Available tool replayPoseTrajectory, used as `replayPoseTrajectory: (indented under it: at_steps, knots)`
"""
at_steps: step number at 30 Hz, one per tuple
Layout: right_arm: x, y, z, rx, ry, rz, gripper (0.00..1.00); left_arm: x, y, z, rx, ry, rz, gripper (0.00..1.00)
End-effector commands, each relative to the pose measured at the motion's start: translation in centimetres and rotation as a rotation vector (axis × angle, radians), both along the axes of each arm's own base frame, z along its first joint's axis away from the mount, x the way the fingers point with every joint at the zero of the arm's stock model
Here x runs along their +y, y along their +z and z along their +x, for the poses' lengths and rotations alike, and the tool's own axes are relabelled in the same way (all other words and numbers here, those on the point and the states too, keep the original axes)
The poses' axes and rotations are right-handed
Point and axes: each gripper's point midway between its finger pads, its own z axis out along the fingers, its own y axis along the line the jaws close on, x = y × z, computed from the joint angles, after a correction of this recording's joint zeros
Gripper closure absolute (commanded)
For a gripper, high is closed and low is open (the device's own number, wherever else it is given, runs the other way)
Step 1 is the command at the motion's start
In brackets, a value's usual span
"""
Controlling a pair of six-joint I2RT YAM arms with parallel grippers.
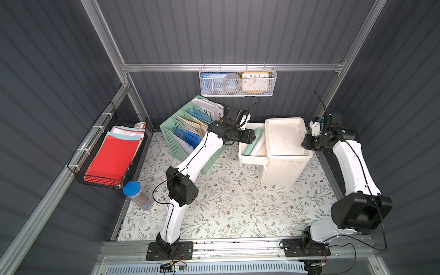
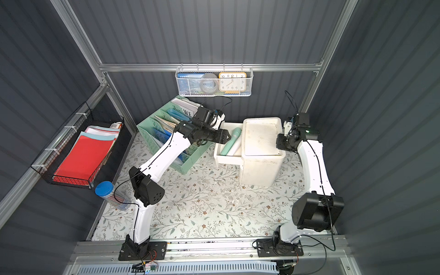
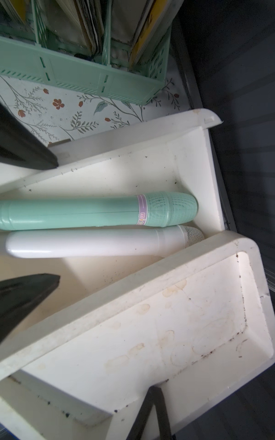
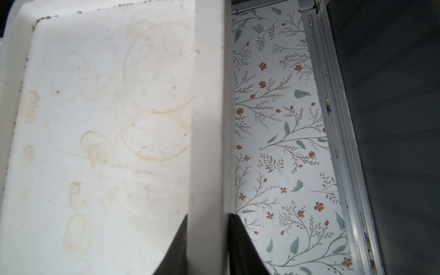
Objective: Take the microphone out of the drawer
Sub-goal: Pick up the microphone from the drawer.
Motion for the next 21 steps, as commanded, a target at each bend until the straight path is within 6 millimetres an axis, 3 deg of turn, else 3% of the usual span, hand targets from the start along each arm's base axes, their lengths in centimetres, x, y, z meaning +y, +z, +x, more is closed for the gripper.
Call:
replayPoseTrajectory:
  at_steps: [1, 10, 14, 21]
  knots:
    - [3.9, -3.0, -1.3, 0.12, 0.167, 0.118, 0.94, 0.3, -1.1, -0.5, 0.012, -0.025, 0.062, 0.26]
    - [6.0, -1.9, -2.7, 0.093, 0.265, 0.192, 0.97, 0.5, -0.6, -0.8, -0.001, -0.014, 0.072, 0.26]
    - [5.7, -1.6, -3.1, 0.082, 0.241, 0.172, 0.96, 0.3, -0.7, -0.9, -0.011, -0.008, 0.085, 0.28]
    - [5.5, -1.7, -3.1, 0.093, 0.21, 0.168, 0.96, -0.3, -2.8, -1.0, -0.026, 0.005, 0.187, 0.39]
